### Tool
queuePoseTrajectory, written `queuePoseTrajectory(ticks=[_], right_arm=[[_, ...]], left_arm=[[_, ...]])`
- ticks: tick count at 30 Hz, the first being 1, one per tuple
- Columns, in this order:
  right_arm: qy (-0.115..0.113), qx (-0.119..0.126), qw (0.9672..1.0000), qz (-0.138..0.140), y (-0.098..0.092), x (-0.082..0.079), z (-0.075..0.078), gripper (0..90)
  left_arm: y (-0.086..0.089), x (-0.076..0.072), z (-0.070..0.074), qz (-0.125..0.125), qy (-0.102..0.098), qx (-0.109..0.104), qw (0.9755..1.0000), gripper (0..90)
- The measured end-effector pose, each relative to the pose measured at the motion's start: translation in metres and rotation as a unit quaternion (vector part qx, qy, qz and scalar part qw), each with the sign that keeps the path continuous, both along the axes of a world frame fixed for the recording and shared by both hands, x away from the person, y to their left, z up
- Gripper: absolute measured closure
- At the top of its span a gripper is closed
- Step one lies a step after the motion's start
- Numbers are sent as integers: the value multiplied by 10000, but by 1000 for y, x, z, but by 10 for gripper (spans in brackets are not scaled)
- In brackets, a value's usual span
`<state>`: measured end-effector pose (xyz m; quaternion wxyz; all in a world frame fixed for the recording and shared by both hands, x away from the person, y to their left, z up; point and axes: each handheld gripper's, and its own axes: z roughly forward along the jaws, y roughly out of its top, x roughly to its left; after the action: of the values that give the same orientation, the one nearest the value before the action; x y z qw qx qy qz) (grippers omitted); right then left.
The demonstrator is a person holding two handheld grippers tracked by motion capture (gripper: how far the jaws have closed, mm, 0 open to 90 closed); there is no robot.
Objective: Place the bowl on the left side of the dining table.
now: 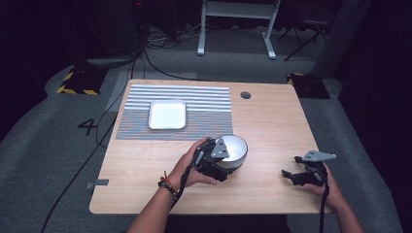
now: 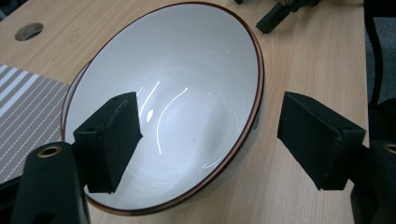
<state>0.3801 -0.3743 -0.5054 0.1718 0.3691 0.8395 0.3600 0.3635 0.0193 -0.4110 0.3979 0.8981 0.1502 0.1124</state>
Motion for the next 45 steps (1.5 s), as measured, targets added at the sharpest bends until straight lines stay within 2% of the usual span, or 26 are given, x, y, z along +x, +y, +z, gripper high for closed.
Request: queuePoseTrajectory(ticks=[8, 9, 13, 14, 17, 22, 25, 28, 31, 34, 38, 40, 42, 45], right_arm=[[0, 0, 10000, 0, 0, 0, 0, 120], [1, 1, 10000, 1, 0, 0, 0, 120], [0, 0, 10000, 0, 0, 0, 0, 121], [0, 1, 10000, 1, 0, 0, 0, 120], [0, -1, 10000, 1, 0, 0, 0, 120], [0, 0, 10000, 1, 0, 0, 0, 120], [0, 0, 10000, 1, 0, 0, 0, 121], [0, 0, 10000, 2, 0, 0, 0, 120], [-1, -1, 10000, 2, 0, 0, 0, 120], [0, 1, 10000, 1, 0, 0, 0, 120], [1, 0, 10000, 1, 0, 0, 0, 120], [1, 1, 10000, 0, 0, 0, 0, 121], [-2, -1, 10000, 2, 0, 0, 0, 121], [-1, 0, 10000, 2, 0, 0, 0, 120]], left_arm=[[-5, 5, -6, -72, 76, 57, 9999, 233], [-7, 6, -8, -88, 157, 36, 9998, 234], [-9, 8, -10, -135, 232, 79, 9996, 246], [-10, 9, -11, -183, 190, 96, 9996, 257], [-11, 11, -12, -262, 319, 163, 9990, 275], [-13, 12, -13, -258, 298, 83, 9992, 323], [-13, 12, -12, -242, 192, 79, 9995, 369], [-13, 12, -12, -237, 230, 86, 9994, 400], [-12, 13, -11, -366, 226, 126, 9990, 426], [-11, 11, -10, -493, 291, 109, 9983, 499], [-12, 10, -10, -752, 310, 135, 9966, 639], [-12, 10, -10, -836, 173, 165, 9962, 684], [-14, 9, -10, -919, 126, 198, 9955, 724], [-16, 8, -10, -970, 148, 246, 9949, 768]])
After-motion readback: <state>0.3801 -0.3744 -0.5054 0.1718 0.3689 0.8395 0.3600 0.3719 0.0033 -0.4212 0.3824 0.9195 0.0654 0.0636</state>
